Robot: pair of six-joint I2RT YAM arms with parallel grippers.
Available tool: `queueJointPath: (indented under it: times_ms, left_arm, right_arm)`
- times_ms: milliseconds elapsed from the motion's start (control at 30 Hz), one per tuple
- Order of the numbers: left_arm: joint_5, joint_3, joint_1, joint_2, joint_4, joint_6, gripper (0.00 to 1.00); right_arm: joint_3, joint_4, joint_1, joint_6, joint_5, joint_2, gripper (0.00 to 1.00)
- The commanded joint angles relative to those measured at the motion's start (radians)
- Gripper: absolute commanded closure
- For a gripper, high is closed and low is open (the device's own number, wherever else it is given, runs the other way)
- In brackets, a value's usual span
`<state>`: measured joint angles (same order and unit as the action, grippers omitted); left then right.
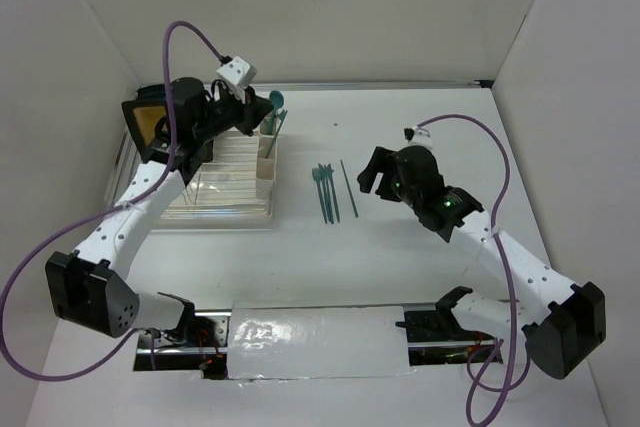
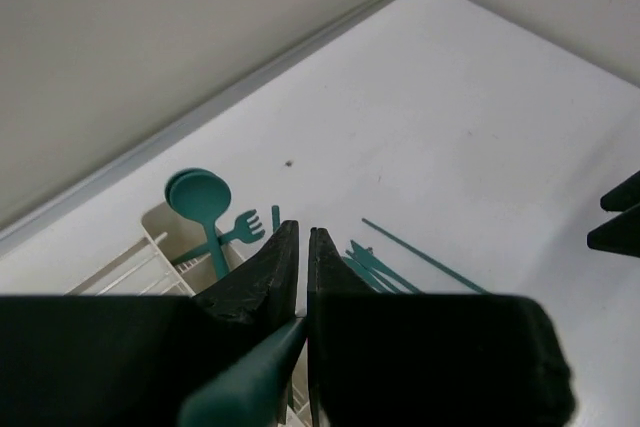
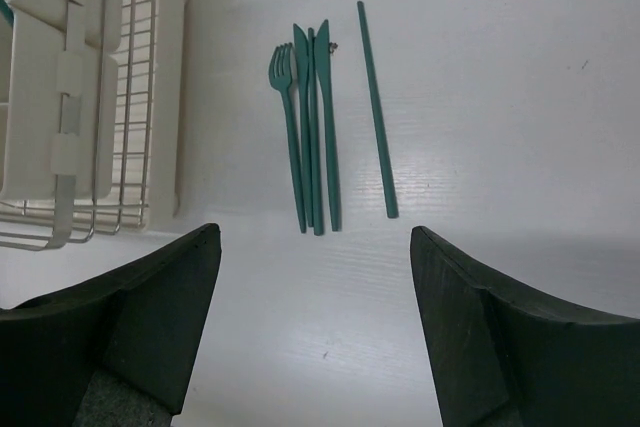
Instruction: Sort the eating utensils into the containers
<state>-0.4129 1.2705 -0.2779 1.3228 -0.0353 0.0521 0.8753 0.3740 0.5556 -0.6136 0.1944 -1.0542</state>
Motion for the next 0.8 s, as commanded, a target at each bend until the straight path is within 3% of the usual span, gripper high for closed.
queueJointPath:
  times_ms: [0,633,767]
  left_arm:
    - [-0.052,0.043,-0.003,0.044,0.032,-0.118,0.97]
    - [0.071,-0.036,-0.049,0.157,0.061,-0.258,0.93]
    - [0.123,0.0,-0.07,0.2,0.103,-0.276,0.89]
  right_arm:
    - [-0.015,-0.055,0.001,-0.003,0.027,-0.003,0.17]
    - [-0.059,-0.184,0.032,0.0,0.01,-0.191,0.18]
    - [0.022,-0.129,0.049,0.018,0.045,-0.297,0.19]
